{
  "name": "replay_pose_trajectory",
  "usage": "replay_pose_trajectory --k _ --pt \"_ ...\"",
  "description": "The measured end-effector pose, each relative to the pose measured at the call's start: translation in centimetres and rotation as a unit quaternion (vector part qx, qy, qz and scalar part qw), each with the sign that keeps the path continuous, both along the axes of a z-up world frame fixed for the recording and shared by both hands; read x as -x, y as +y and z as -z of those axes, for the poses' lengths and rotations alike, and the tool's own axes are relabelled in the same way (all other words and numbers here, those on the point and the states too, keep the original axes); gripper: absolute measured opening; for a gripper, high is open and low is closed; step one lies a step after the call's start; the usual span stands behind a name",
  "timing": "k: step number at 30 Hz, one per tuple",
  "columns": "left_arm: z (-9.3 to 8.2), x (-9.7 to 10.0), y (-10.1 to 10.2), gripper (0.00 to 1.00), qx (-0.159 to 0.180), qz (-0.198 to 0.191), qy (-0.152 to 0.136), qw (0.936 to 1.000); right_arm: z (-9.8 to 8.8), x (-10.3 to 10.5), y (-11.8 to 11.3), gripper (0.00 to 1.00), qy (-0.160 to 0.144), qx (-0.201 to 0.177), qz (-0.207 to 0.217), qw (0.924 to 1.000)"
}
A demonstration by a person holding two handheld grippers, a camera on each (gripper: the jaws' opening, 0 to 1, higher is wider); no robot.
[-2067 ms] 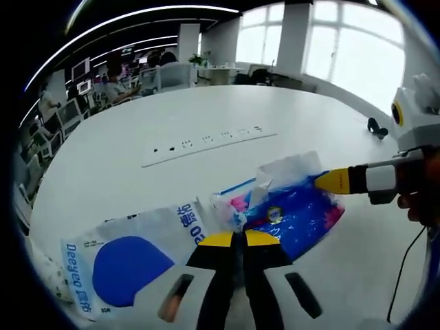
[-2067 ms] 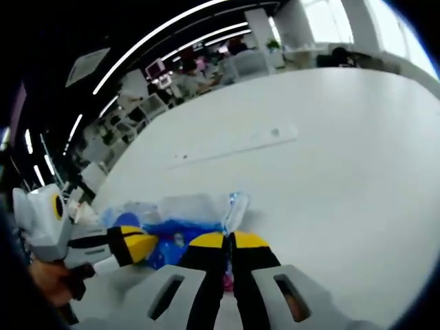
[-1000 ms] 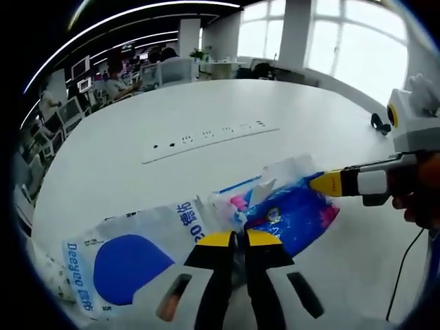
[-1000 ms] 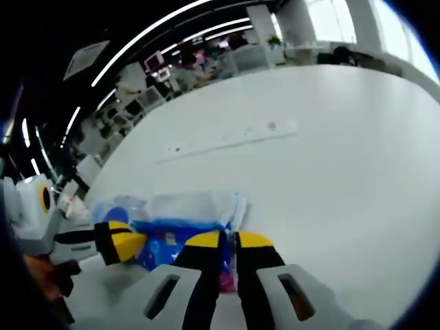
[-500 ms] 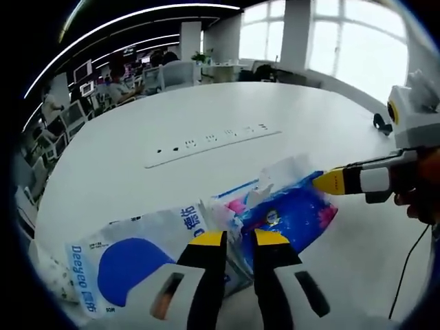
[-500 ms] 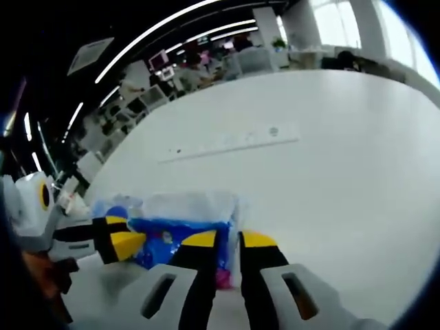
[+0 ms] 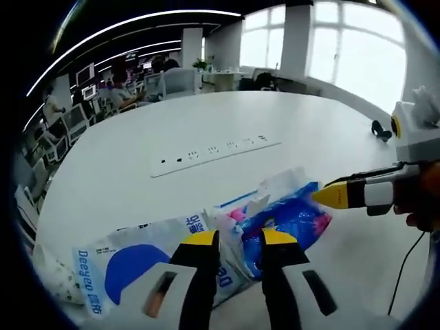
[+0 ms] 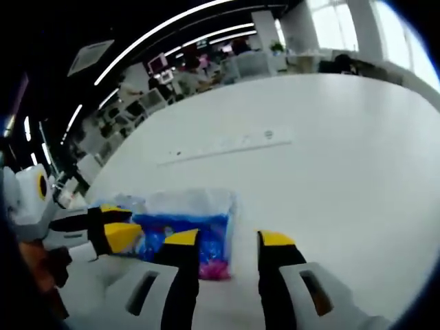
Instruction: Arrange the tabletop items into an orderly group along one side of the table until the central work area is clear of visible clutter.
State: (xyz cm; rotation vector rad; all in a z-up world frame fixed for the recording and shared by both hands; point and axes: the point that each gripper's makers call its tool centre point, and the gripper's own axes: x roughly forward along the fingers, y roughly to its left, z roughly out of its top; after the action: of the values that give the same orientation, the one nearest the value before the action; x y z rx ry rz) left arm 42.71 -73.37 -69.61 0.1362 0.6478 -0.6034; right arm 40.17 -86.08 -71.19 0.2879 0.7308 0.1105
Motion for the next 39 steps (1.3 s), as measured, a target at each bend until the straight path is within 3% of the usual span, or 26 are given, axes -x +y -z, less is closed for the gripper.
replay_pose_trajectory --k 4,8,15,19,28,34,39 --pt "-0.6 0.2 0.0 0.27 0.009 0.006 -0.006 0.9999 -0.3 0.4 0.0 0.33 -0.006 0.004 0.001 1.0000" --pt "-0.8 0.9 -0.3 0.37 0.004 0.031 -0.018 0.9994 -0.6 0.9 0.4 0.45 -0.009 0.001 -0.005 0.9999" --pt "-1.2 1.8 0.1 0.45 0.005 0.045 -0.027 0.9986 -1.3 2.2 0.3 0.52 -0.017 0.006 -0.012 0.9998" --pt "-1.5 2.3 0.9 0.51 0.012 0.044 -0.026 0.9986 -1.6 3.0 0.0 0.68 -0.021 0.017 -0.011 0.9996" --pt "-2.1 4.2 2.4 0.65 -0.005 0.068 -0.048 0.9965 -1.4 5.4 -0.1 0.71 -0.018 0.010 -0.005 0.9998" --pt "-3.0 5.5 3.5 0.68 0.000 0.071 -0.064 0.9954 -1.9 6.5 0.4 0.73 -0.024 0.008 -0.007 0.9997" --pt "-3.1 6.5 4.8 0.73 -0.017 0.081 -0.073 0.9939 -2.6 7.4 1.3 0.83 -0.044 0.024 -0.031 0.9983"
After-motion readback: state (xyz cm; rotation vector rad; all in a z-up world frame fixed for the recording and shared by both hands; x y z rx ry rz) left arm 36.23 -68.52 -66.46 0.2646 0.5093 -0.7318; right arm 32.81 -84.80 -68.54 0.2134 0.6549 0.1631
